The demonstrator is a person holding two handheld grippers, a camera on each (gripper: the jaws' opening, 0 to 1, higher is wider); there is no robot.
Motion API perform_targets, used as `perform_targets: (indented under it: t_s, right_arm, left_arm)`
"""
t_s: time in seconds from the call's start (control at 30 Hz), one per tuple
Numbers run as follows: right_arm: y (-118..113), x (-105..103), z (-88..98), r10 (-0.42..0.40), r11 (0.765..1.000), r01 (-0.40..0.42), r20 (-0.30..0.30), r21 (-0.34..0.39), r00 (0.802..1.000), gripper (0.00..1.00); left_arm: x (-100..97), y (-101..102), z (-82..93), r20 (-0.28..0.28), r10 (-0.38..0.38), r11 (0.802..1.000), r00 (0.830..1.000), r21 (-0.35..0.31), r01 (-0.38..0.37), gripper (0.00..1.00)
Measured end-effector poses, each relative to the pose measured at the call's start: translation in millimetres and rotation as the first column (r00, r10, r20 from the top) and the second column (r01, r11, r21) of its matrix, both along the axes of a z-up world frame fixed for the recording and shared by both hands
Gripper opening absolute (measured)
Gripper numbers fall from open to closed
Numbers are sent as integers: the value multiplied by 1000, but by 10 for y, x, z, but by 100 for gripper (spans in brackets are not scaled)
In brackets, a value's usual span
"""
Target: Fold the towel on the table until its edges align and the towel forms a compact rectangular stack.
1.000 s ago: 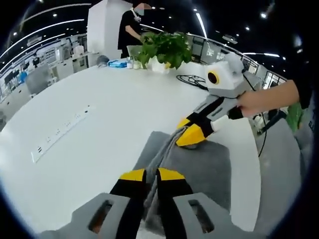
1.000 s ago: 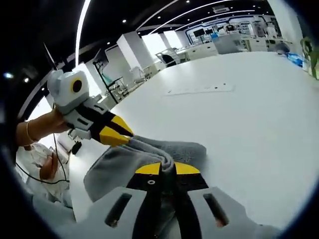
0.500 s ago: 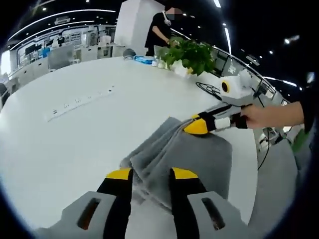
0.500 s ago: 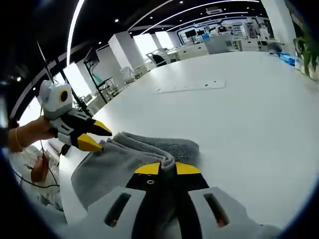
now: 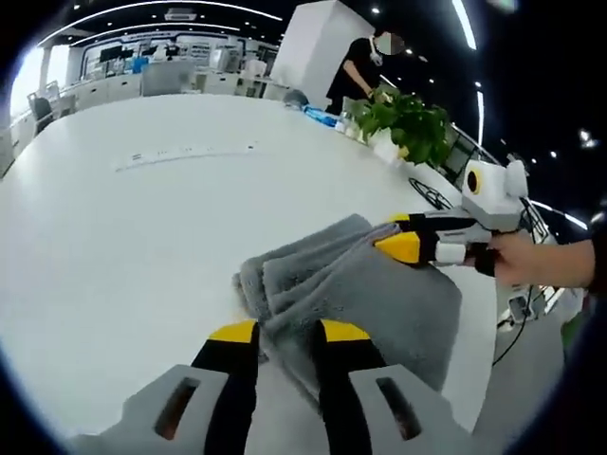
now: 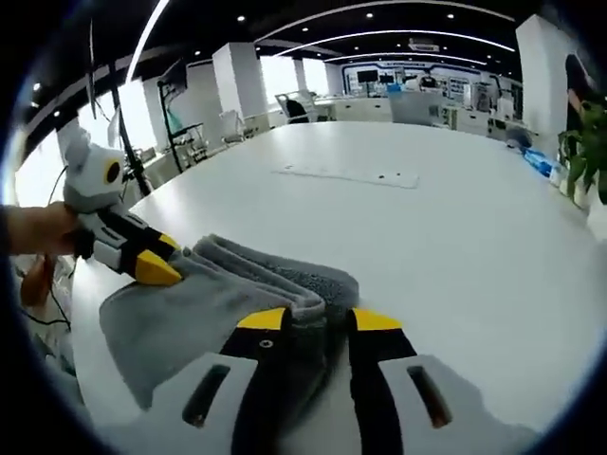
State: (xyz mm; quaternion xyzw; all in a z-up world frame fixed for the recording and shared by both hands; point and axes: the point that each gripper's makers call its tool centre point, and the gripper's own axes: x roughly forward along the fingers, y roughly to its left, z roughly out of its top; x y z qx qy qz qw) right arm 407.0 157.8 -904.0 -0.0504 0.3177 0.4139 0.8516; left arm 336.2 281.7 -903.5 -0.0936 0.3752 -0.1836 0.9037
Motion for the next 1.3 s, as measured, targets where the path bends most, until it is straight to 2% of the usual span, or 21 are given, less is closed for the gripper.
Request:
perform_targets:
  t_s: [0.27,0.43,0.6,0.8,1.0,1.2,1.27,1.3]
  right_arm:
    - [-13,74,-42,-10,1000,10,-10,1,1000,22]
    - [-9,56,-22,-11,1000,12,-18,13,1000,22]
    - [-31,1,83,-24,999,26,-37,41,999,22]
    - [-97,-136,221,2,999,-2,-14,35,1000,28]
    - [-179,-255,461,21,998,-23,31,52,999,35]
    - [-266,-388,695,31,997,-37,78,71,996,46]
    - [-287,-440,754,39,996,-46,93,78,995,51]
    - [-304,-487,793,46,995,-55,102,78,994,52]
  left_arm:
    - [106,-10,-1,18,16,1000,1000,6,-16,20]
    - [94,-3,15,21,12,1000,1000,6,-12,20]
    - [33,2,123,32,9,1000,999,-1,-9,23]
    - [-69,14,304,87,-35,998,996,48,31,29]
    - [-194,94,581,171,-42,993,984,112,23,47]
    - [-367,111,848,233,-35,991,972,130,5,58]
    - [-423,96,912,253,-41,991,967,136,6,64]
    - [-464,52,953,271,-70,989,960,142,32,68]
